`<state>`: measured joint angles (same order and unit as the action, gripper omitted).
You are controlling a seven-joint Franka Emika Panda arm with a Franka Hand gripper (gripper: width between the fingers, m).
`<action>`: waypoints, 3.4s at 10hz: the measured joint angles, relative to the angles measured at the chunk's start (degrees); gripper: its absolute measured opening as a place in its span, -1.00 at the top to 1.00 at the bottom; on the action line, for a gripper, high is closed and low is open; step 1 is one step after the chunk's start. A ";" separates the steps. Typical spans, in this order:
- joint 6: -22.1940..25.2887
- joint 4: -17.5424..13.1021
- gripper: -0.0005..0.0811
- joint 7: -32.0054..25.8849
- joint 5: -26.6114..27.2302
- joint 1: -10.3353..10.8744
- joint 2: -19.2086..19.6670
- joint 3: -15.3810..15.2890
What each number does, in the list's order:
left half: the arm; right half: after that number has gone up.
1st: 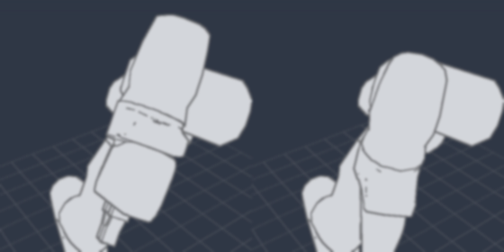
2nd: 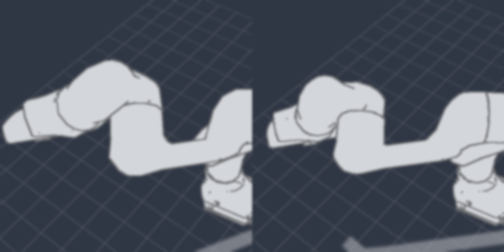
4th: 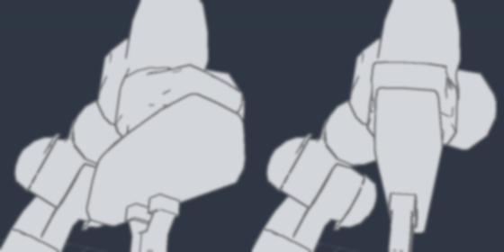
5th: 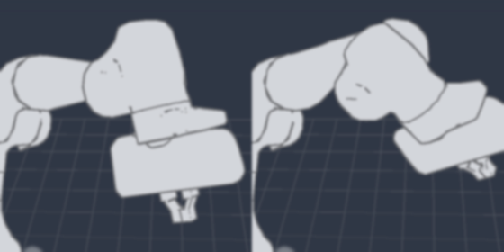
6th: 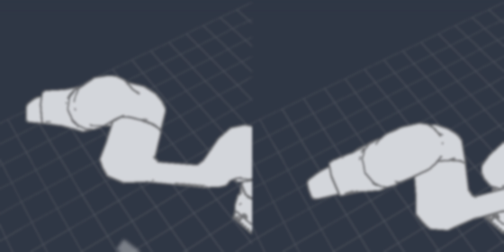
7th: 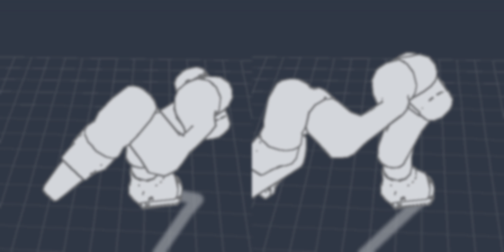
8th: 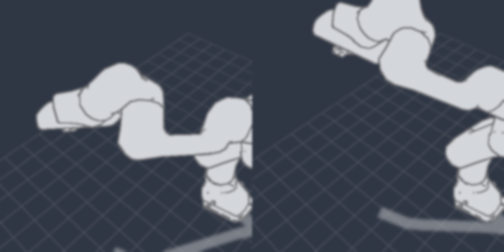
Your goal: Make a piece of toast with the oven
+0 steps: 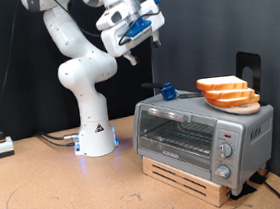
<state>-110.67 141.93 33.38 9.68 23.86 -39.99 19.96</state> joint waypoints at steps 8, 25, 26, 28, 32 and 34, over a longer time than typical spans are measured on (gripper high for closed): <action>-0.17 0.70 -1.00 -1.82 1.76 -0.09 1.05 1.28; -15.60 13.31 -1.00 -3.70 -1.81 0.23 7.56 -0.03; -16.46 13.79 -1.00 -3.70 -2.39 0.23 8.23 -0.39; -19.11 15.18 -1.00 -3.70 -3.42 0.22 9.75 -0.98; -22.90 16.17 -1.00 -3.64 -3.52 0.13 12.81 -1.07; -23.38 15.87 -1.00 -3.63 -3.52 -0.42 13.54 -0.64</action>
<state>-134.06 157.80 29.76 6.16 23.44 -26.45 19.32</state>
